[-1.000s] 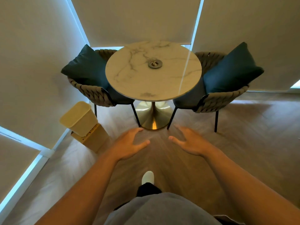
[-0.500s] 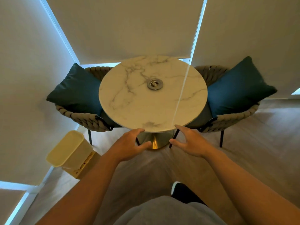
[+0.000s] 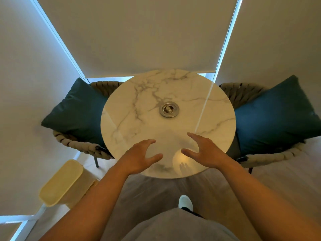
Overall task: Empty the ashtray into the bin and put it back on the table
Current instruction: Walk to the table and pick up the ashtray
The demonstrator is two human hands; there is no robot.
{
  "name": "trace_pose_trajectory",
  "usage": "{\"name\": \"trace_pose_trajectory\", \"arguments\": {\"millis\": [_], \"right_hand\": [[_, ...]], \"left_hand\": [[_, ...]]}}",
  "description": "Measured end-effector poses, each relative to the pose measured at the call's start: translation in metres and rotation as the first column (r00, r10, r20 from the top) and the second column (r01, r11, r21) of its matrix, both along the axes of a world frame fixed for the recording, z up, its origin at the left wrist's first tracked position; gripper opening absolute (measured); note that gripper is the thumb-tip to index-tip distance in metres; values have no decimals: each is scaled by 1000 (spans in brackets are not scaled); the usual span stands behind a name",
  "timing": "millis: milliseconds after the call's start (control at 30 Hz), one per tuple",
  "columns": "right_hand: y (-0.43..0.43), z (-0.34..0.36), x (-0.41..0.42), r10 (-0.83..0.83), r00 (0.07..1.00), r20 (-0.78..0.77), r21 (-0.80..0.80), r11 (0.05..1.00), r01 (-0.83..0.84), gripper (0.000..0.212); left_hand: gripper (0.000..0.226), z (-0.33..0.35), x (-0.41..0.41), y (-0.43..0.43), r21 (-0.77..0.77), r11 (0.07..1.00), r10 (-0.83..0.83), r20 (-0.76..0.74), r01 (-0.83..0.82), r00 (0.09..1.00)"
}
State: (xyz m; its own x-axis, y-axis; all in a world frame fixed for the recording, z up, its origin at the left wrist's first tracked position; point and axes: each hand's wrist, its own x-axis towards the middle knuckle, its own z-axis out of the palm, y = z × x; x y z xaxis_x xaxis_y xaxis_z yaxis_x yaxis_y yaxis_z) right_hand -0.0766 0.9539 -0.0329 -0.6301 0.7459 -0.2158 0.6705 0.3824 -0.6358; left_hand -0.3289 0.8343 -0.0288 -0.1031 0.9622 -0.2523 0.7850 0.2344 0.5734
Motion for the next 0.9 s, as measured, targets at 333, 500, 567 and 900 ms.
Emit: {"name": "trace_pose_trajectory", "arguments": {"millis": [333, 500, 567, 900], "right_hand": [[95, 1, -37, 49, 999, -5, -11, 999, -49, 108], [125, -7, -64, -22, 1000, -8, -17, 1000, 22, 103], [130, -12, -77, -72, 997, 1, -16, 997, 72, 100], [154, -28, -114, -279, 957, 76, -71, 956, 284, 102]], "left_hand": [[90, 6, -28, 77, -10, 998, 69, 8, -69, 998], [81, 3, -60, 119, -1, 999, 45, -6, -45, 999], [78, -2, -78, 135, 4, 1000, 11, 17, -11, 1000], [77, -28, -134, 201, 12, 996, -89, 89, 88, 992]]}}
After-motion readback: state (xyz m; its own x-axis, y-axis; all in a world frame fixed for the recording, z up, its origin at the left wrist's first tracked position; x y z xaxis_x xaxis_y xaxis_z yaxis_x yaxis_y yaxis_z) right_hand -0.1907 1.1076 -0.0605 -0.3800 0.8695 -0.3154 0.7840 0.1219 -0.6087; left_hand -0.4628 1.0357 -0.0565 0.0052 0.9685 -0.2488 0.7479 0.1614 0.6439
